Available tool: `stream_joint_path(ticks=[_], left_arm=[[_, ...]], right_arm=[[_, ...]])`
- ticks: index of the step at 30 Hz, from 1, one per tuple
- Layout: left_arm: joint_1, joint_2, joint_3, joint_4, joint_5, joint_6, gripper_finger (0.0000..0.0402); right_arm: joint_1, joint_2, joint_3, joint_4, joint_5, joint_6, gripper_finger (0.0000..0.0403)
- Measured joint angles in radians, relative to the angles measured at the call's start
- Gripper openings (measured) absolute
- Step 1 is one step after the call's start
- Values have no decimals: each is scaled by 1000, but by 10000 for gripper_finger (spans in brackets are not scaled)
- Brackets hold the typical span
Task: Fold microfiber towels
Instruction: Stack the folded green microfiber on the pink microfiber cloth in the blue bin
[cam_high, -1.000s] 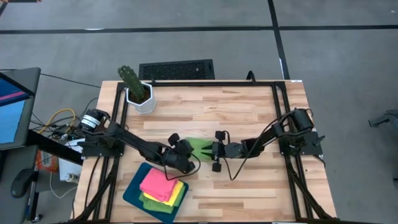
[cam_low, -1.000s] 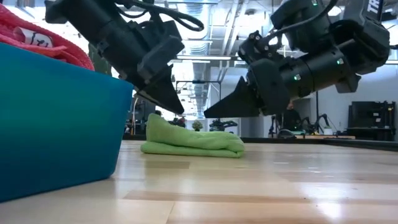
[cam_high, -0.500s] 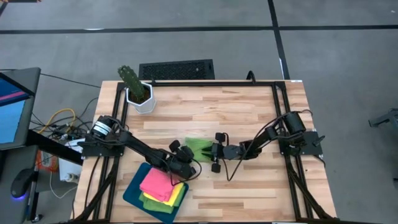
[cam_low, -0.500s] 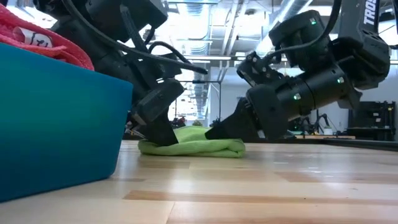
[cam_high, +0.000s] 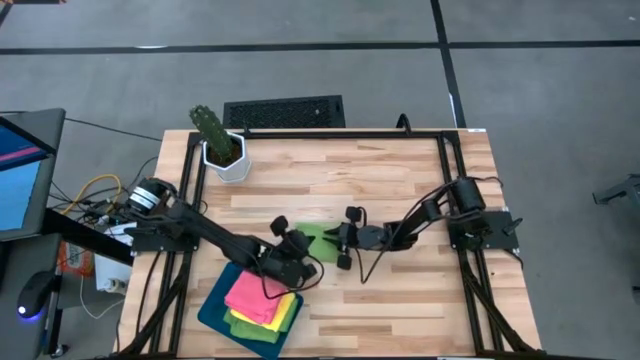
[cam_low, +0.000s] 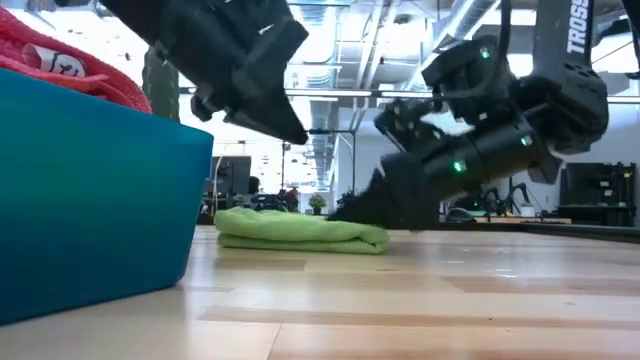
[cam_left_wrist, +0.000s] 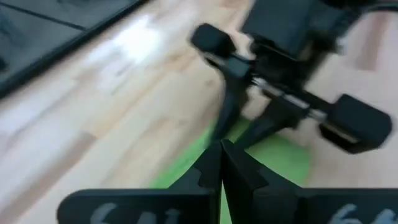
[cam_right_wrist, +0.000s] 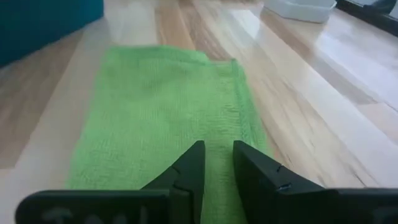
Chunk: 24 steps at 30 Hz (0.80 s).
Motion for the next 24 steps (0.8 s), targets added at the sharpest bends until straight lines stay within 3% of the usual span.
stream_joint_path(ticks=[2,9,14,18,24], left_arm=[[-2,7,-21,2,-50,-20,0],[32,126,-83,148,-46,-40,0],[44,172,-111,129,-27,-110,0],[45,172,-135,132,-27,-161,0],[48,172,-135,158,2,-163,0]], right_arm=[[0,18,1,13,0,9,108],[0,40,2,22,0,18,108],[12,-57,-26,22,5,37,108],[33,-185,-74,-93,0,254,108],[72,-408,-88,-587,-109,697,111]])
